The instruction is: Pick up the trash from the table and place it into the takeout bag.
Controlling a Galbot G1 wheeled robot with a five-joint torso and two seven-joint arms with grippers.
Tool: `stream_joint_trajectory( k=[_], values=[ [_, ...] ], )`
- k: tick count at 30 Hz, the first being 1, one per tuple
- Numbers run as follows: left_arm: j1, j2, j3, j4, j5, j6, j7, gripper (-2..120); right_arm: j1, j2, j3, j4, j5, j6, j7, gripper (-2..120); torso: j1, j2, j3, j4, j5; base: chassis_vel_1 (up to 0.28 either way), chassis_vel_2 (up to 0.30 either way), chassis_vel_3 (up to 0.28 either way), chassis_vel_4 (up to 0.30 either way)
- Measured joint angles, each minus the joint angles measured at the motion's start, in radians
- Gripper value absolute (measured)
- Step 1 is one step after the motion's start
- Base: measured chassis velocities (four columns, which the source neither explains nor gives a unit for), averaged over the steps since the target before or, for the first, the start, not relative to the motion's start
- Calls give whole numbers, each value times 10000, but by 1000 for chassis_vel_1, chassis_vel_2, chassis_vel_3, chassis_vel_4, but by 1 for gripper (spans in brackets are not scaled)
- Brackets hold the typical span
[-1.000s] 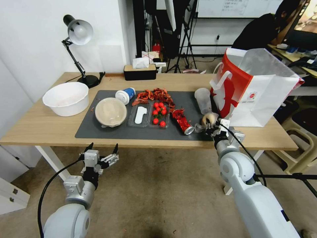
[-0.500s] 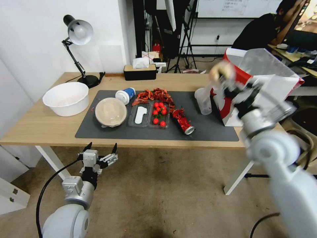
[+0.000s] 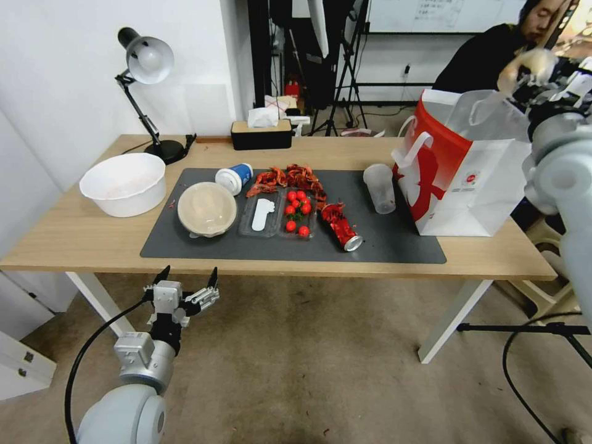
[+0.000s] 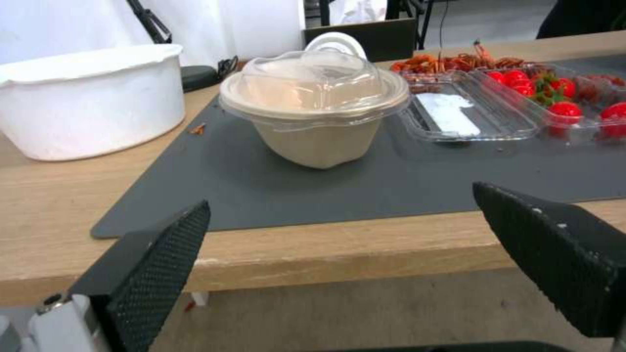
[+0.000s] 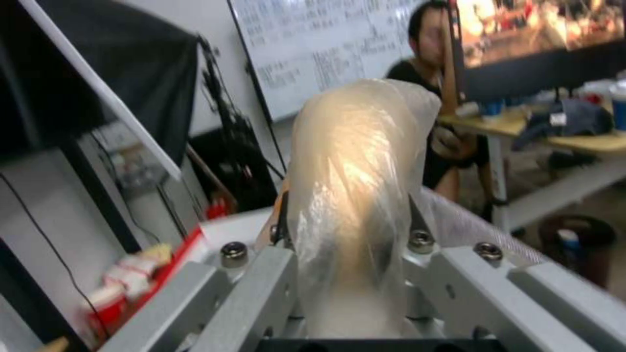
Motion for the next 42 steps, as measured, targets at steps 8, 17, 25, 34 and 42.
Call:
stream_joint_trajectory(
  k=[8,17,25,34,42],
  values=[
    [56,-17,-73,-27,55,-93,-3,100,326,134,-422,-583,553,-1707,1120,41,0,0,0,0,1,0,0,0,0],
    [32,-19,-54,35,64,-134,-4,100,330,32,-489,-614,778,-2528,1306,70,-2,0,-2,-1,0,0,0,0,0],
    [3,-18,-5,121,65,-165,-6,100,304,-99,-413,-394,958,-1795,846,97,0,-1,-1,1,-1,0,0,0,0],
    [-23,38,-23,142,45,-170,-15,100,-1214,-250,302,1419,1163,318,-1121,100,-1,0,-1,-1,-1,0,0,0,0],
    [-28,100,-37,143,-15,-202,-21,100,-4551,1,911,3636,-1261,1591,-3140,100,-2,0,-3,-4,3,0,0,0,0]
  ],
)
